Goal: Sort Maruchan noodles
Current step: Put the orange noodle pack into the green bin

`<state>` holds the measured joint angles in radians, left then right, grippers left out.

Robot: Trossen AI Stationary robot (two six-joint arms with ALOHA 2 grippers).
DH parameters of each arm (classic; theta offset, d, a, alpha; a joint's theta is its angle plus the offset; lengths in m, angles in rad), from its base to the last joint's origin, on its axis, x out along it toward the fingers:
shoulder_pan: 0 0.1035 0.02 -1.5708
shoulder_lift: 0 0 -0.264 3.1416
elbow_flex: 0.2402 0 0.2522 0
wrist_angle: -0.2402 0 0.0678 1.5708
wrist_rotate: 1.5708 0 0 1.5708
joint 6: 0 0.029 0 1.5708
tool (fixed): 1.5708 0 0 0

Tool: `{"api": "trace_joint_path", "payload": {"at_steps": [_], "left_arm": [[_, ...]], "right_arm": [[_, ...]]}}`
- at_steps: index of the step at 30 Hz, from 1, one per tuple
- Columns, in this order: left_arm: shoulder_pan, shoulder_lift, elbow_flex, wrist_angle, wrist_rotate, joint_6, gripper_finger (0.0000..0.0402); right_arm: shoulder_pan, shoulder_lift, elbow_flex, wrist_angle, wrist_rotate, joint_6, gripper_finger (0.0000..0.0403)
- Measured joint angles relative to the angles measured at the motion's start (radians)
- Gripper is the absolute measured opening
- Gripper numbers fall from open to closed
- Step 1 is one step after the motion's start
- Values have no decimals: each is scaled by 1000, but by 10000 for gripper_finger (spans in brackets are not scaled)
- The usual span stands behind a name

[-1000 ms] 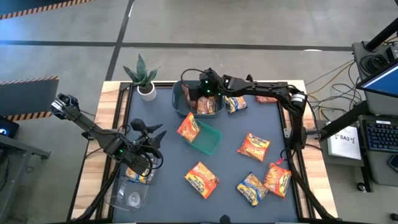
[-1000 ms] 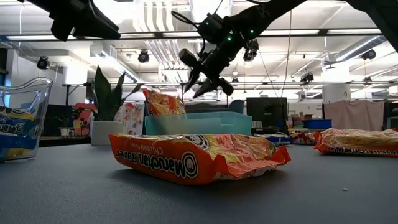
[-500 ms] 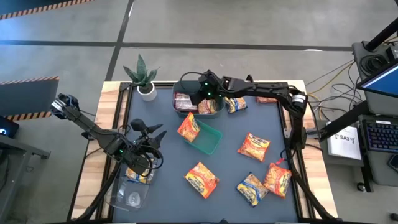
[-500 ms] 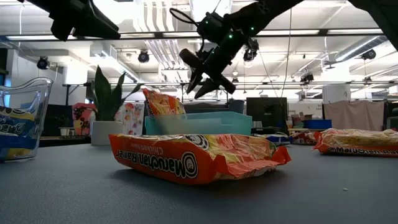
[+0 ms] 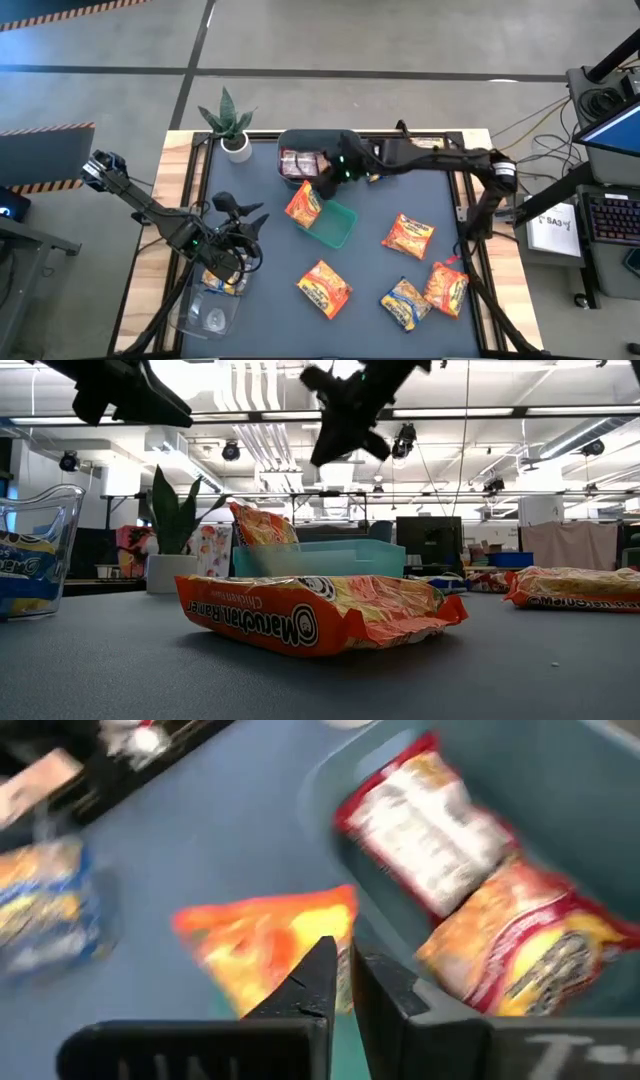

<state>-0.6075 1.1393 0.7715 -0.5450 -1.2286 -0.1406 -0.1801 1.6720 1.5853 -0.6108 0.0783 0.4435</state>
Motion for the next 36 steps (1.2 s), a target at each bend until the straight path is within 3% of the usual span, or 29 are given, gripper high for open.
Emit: {"api": "trace_joint_path", "payload": {"at_steps": [5,12,16,28,36], "left_arm": [[0,0,0,29,2,0,146],[0,0,5,49,16,1,146],[0,0,19,77,24,1,146],[0,0,19,103,47,-3,146],[0,0,19,110,47,-3,146]], "right_arm": [[104,-59,-72,3,30,16,9],[195,-162,-257,88,173,67,9],[202,-235,-388,180,204,119,9],[188,-411,-645,176,447,333,9],[189,-422,-735,181,426,424,9]]}}
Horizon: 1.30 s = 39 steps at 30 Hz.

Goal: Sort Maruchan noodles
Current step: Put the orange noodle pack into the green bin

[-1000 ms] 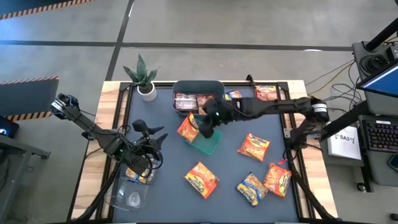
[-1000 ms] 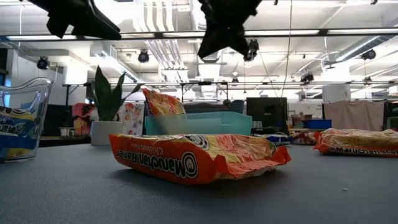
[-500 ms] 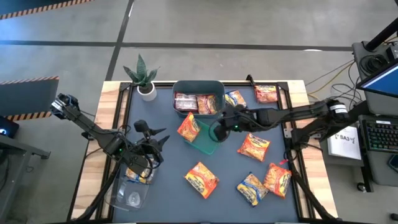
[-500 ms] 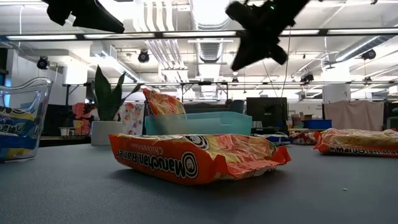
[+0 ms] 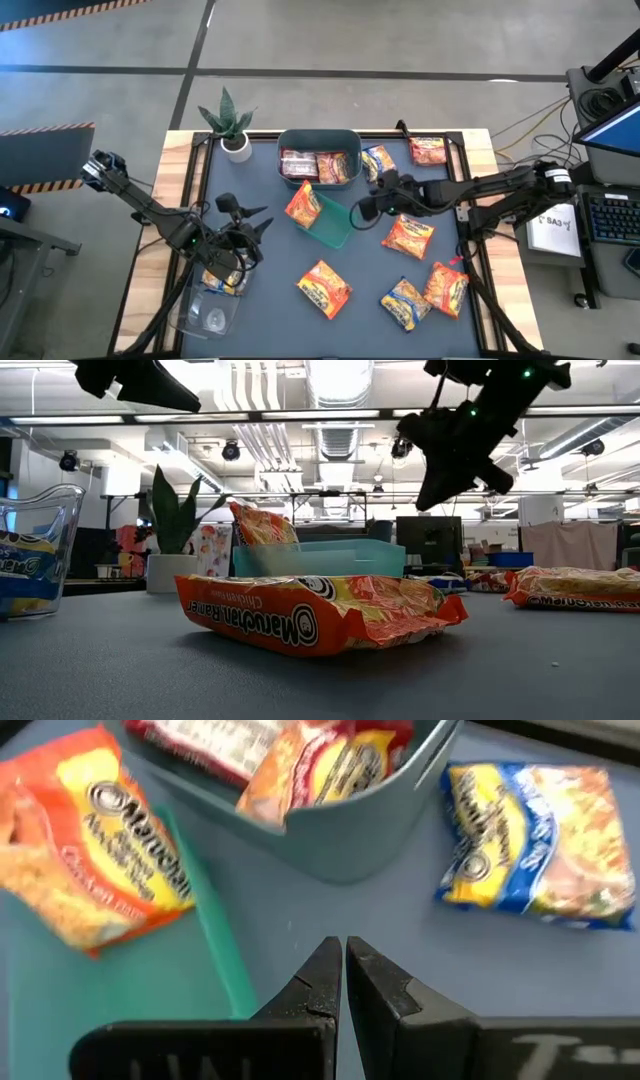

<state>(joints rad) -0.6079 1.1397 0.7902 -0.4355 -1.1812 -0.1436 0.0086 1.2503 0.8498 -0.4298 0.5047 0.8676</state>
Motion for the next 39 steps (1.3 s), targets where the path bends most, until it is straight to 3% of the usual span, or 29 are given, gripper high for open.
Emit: {"api": "trace_joint_path", "payload": {"at_steps": [6,10,24,26,29,32,35,39], "left_arm": [[0,0,0,0,0,0,146],[0,0,0,0,0,4,146],[2,0,0,62,-5,182,146],[2,0,0,91,-1,199,146],[2,-1,0,140,105,209,146],[2,5,0,210,304,205,146],[2,39,0,305,465,185,146],[-2,119,0,425,578,158,145]], "right_arm": [[0,3,37,1,-51,34,17],[0,17,83,-5,-146,30,50],[0,184,279,-19,-261,-41,249],[-2,204,328,-50,-349,-50,273],[13,218,386,-67,-542,-47,291],[72,216,420,-66,-654,-14,296],[140,203,423,-74,-662,31,297],[232,197,386,-75,-620,135,297]]}}
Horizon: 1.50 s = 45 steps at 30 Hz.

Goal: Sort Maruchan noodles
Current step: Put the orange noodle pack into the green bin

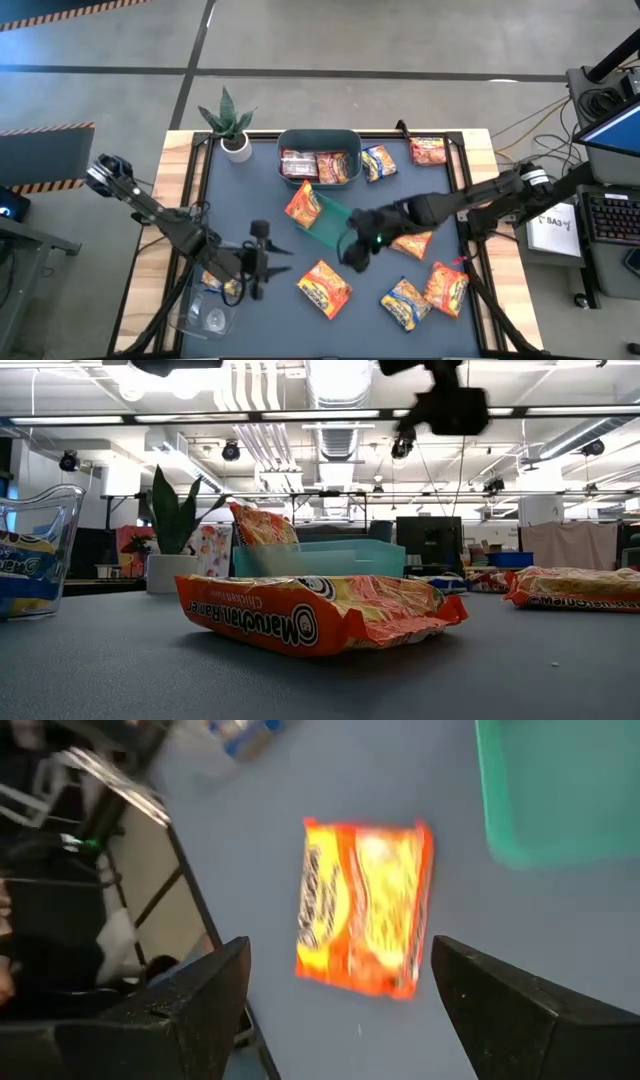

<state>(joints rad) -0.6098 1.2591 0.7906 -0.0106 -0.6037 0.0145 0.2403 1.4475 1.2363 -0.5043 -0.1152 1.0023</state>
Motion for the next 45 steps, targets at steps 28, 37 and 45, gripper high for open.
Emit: {"api": "trace_joint_path", "payload": {"at_steps": [28,37,45], "left_arm": [[-12,554,147,-13,-7,-329,89],[-17,603,145,-9,-22,-409,81],[-22,605,145,-27,-21,-434,81]], "right_arm": [[296,230,-113,299,194,450,297],[276,286,-95,211,187,424,297],[243,284,-143,224,211,350,297]]}}
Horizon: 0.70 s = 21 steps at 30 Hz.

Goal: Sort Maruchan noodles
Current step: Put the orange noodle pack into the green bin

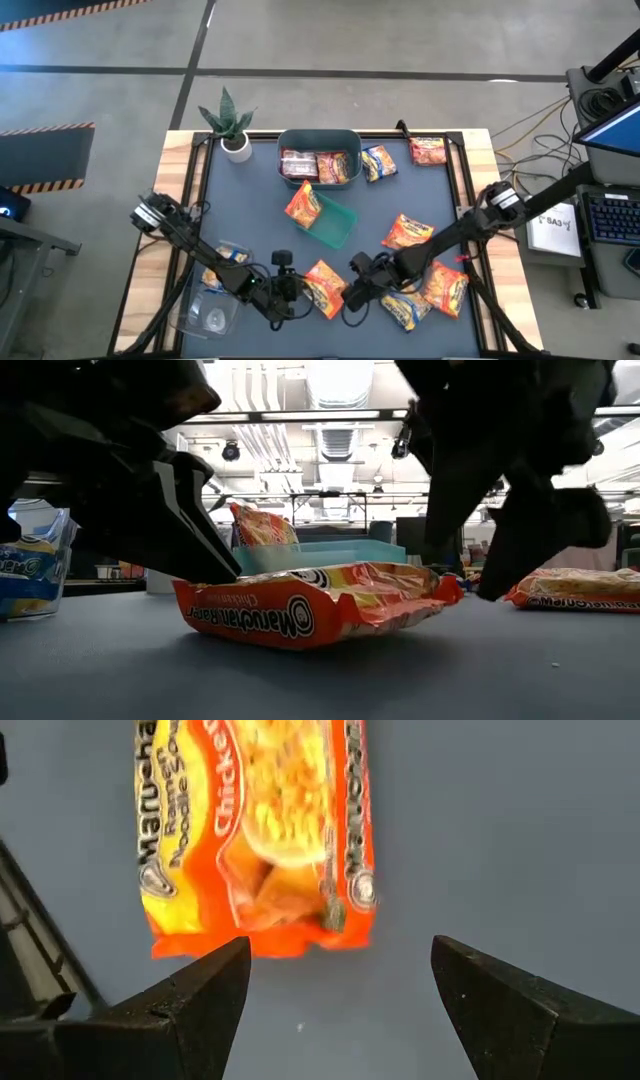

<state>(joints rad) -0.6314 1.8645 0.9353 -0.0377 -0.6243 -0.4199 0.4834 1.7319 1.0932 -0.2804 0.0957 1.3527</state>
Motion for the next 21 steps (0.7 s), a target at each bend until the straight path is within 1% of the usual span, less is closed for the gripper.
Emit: {"api": "trace_joint_path", "payload": {"at_steps": [5,9,15,17,21], "left_arm": [[-3,0,-5,-14,2,-31,81],[-5,1,-6,-16,4,-43,81],[-10,2,-7,-20,6,-59,81],[-11,2,-9,-22,6,-68,81],[-15,3,-12,-23,3,-73,81]], "right_arm": [[-14,4,-11,66,18,-65,297],[-22,5,-14,119,58,-112,297],[-31,5,-49,148,75,-123,297],[-31,5,-78,194,73,-116,297],[-33,6,-139,345,72,-97,297]]}}
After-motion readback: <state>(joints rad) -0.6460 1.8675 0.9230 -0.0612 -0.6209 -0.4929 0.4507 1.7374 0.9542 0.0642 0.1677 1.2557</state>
